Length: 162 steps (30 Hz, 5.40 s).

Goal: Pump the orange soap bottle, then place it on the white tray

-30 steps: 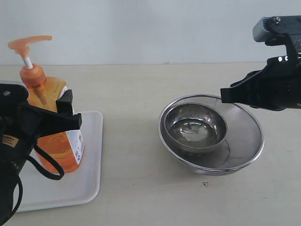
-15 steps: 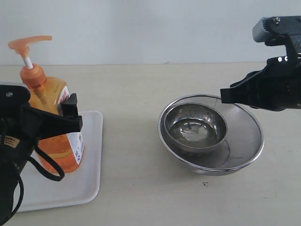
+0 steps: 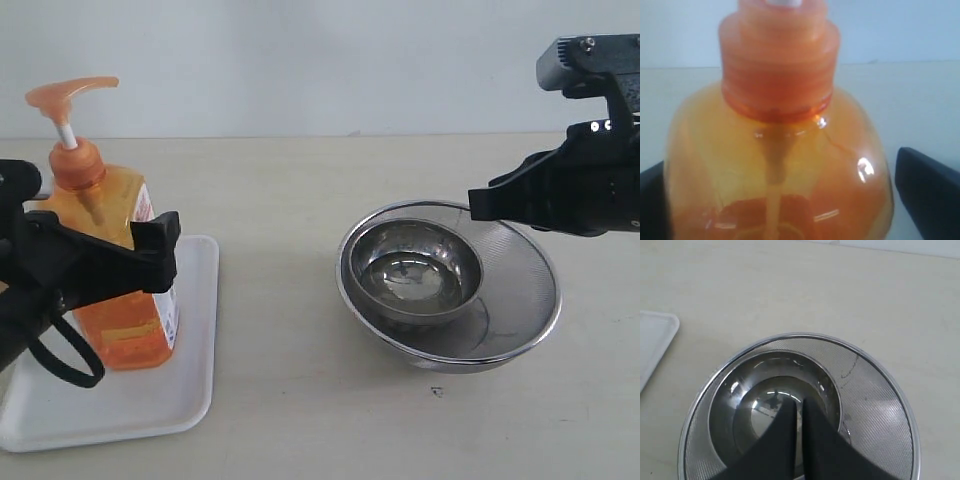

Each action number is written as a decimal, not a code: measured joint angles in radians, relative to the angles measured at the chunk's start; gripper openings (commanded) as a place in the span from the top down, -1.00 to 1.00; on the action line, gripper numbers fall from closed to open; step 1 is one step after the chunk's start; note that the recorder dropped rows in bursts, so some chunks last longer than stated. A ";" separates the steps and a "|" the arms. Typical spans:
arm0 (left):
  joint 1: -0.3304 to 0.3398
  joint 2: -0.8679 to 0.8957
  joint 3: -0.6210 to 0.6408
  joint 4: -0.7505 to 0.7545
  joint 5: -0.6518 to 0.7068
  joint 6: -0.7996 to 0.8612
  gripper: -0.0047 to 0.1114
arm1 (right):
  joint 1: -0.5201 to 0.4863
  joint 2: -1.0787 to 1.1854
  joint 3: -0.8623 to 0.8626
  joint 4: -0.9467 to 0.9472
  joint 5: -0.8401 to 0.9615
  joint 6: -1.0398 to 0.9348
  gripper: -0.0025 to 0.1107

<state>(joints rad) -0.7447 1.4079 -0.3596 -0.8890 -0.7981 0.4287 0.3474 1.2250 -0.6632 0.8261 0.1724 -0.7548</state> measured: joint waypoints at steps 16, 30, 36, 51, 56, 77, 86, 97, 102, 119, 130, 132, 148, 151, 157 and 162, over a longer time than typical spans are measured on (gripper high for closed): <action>0.000 -0.173 0.000 -0.477 0.117 0.520 -0.92 | 0.000 0.000 0.000 0.000 0.000 0.000 0.96; 0.000 -0.175 0.000 -0.557 0.087 0.563 -0.92 | 0.000 0.000 0.000 0.000 0.000 -0.002 0.96; 0.000 -0.207 0.000 -0.551 0.128 0.550 -0.92 | 0.000 0.000 0.000 0.000 0.000 -0.002 0.96; 0.002 -0.573 0.020 -0.546 0.415 0.657 -0.92 | 0.000 0.000 0.000 0.000 0.002 -0.002 0.96; 0.002 -0.644 0.065 -0.573 0.406 0.685 -0.92 | 0.000 0.000 0.000 0.000 0.006 -0.002 0.96; 0.002 -0.978 0.135 -0.852 0.350 1.024 -0.91 | 0.000 0.000 0.000 0.000 0.012 -0.005 0.96; 0.002 -0.994 0.135 -0.854 0.463 1.035 -0.87 | 0.000 0.000 0.000 0.000 0.012 -0.009 0.96; 0.002 -0.994 0.135 -0.857 0.115 1.068 0.84 | 0.000 0.000 0.000 0.000 0.012 -0.009 0.96; 0.002 -0.994 0.137 -0.857 0.049 1.042 0.84 | 0.000 0.000 0.000 0.000 0.012 -0.009 0.96; 0.002 -0.622 0.210 -0.702 -0.010 0.668 0.84 | 0.000 0.000 0.000 0.000 0.012 -0.009 0.96; 0.012 -0.424 0.210 -0.624 0.011 0.525 0.84 | 0.000 0.000 0.000 0.000 0.034 -0.009 0.96; 0.035 -0.398 0.210 -0.605 0.011 0.509 0.84 | 0.000 0.000 0.000 0.000 0.034 -0.009 0.96; 0.466 -0.374 0.166 -0.143 0.312 0.229 0.84 | 0.000 0.000 0.000 0.004 0.034 -0.009 0.96; 0.547 -0.354 0.119 -0.091 0.409 0.219 0.84 | 0.000 0.000 0.000 0.004 0.034 -0.009 0.96; 0.640 -0.215 0.073 0.002 0.480 0.162 0.84 | 0.000 0.000 0.000 0.004 0.034 -0.009 0.96; 0.663 -0.086 0.052 0.169 0.495 0.003 0.84 | 0.000 0.000 0.000 0.004 0.032 -0.009 0.96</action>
<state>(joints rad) -0.0821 1.3224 -0.3079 -0.7200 -0.3030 0.4316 0.3474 1.2250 -0.6632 0.8298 0.2041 -0.7640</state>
